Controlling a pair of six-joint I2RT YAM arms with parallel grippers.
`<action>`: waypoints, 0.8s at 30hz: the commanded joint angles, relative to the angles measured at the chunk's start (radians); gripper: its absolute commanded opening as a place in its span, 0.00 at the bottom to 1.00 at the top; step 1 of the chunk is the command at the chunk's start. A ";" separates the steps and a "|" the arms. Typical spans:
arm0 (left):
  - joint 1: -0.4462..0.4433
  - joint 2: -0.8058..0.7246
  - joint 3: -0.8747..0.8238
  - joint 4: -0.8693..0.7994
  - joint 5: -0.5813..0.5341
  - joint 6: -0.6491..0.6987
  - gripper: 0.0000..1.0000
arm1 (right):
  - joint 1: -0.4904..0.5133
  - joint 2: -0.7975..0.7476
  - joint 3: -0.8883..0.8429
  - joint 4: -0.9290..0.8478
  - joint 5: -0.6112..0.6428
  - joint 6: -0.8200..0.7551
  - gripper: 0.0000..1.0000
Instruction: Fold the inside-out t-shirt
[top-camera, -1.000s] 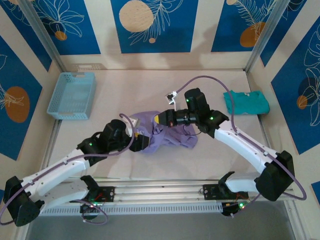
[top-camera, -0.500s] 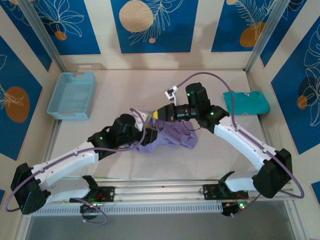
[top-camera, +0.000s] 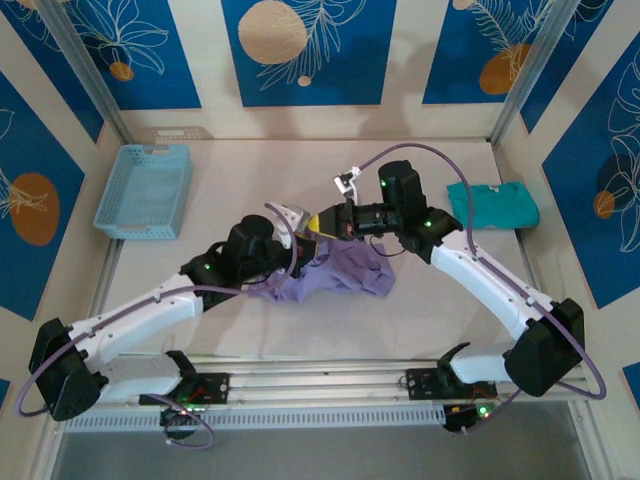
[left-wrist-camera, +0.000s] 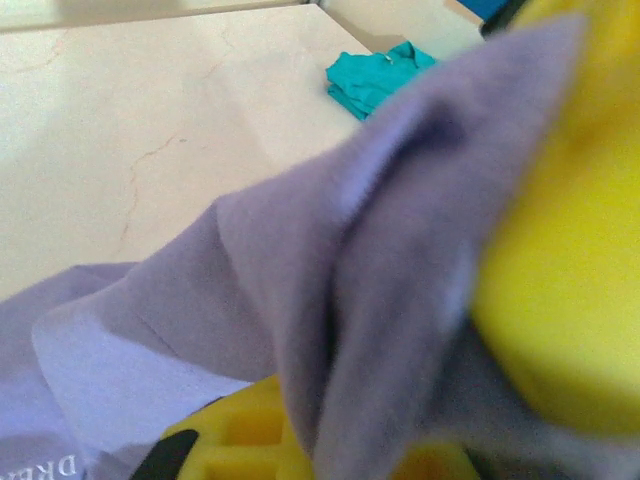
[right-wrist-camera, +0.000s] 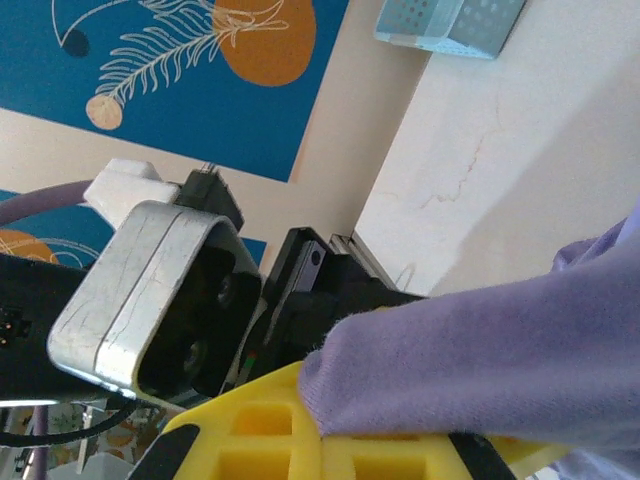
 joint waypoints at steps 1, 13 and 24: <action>0.029 -0.048 -0.019 0.075 0.096 -0.052 0.00 | -0.024 -0.031 0.036 -0.048 0.018 -0.022 0.09; 0.113 -0.135 -0.123 0.217 0.299 -0.359 0.00 | 0.054 -0.224 -0.204 -0.034 0.298 -0.454 0.37; 0.112 -0.141 -0.137 0.200 0.306 -0.363 0.00 | 0.078 -0.134 -0.237 0.042 0.240 -0.557 0.40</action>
